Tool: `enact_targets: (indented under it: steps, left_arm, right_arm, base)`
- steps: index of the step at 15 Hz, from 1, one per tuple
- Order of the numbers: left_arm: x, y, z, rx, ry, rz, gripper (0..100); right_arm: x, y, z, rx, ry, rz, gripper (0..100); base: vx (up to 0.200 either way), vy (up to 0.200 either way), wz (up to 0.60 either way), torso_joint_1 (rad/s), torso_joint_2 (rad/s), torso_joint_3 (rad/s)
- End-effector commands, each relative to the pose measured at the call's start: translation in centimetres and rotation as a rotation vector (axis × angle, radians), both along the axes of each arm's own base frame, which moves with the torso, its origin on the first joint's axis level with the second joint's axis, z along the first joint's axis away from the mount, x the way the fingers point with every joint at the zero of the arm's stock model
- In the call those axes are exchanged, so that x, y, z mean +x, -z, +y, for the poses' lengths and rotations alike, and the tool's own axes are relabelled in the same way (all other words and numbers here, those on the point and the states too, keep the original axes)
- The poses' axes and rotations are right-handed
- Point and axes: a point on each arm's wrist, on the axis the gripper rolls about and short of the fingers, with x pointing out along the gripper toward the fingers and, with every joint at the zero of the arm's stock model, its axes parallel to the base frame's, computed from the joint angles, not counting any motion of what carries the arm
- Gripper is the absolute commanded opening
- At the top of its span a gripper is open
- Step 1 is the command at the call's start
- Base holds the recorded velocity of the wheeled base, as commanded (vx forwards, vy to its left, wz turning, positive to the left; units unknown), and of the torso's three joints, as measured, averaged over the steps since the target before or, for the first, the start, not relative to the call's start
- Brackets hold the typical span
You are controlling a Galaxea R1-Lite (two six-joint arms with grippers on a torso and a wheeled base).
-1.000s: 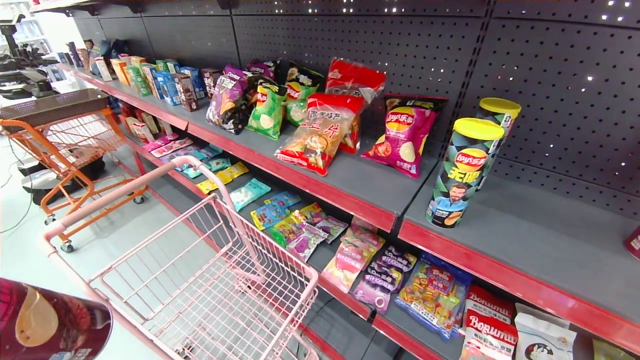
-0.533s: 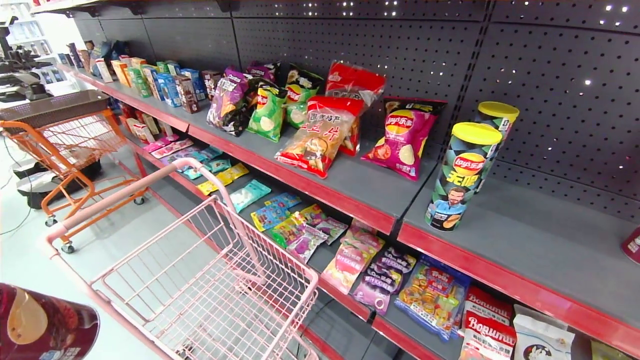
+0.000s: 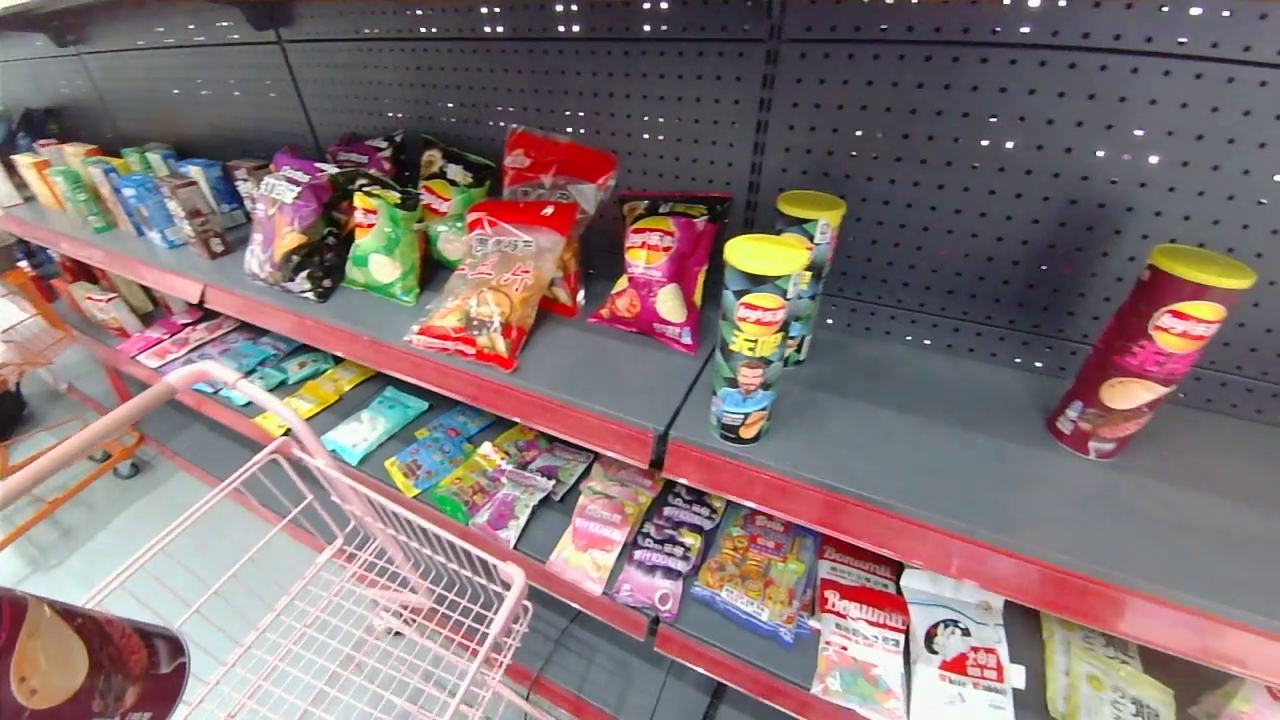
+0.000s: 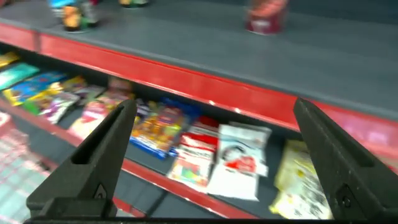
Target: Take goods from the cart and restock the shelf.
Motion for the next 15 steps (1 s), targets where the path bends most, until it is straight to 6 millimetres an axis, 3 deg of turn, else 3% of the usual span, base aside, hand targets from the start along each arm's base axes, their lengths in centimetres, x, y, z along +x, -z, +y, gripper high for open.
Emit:
enact_targets:
  steps: [1, 8, 15]
  left_arm:
    - [0.04, 0.12, -0.01, 0.003, 0.008, 0.007, 0]
    - [0.0, 0.5, 0.01, 0.055, 0.0, 0.055, 0]
    - [-0.1, 0.46, 0.0, 0.062, -0.002, 0.048, 0]
  right_arm:
    - [0.01, 0.0, 0.0, 0.0, -0.001, 0.001, 100]
    - [0.01, 0.0, 0.0, 0.0, -0.001, 0.001, 100]
    - [0.02, 0.05, 0.0, 0.0, -0.001, 0.003, 100]
  base:
    - [0.0, 0.0, -0.6, -0.002, 0.0, -0.002]
    - [0.0, 0.0, -0.6, -0.001, 0.0, 0.002]
    - [0.0, 0.0, 0.0, 0.0, 0.0, 0.0]
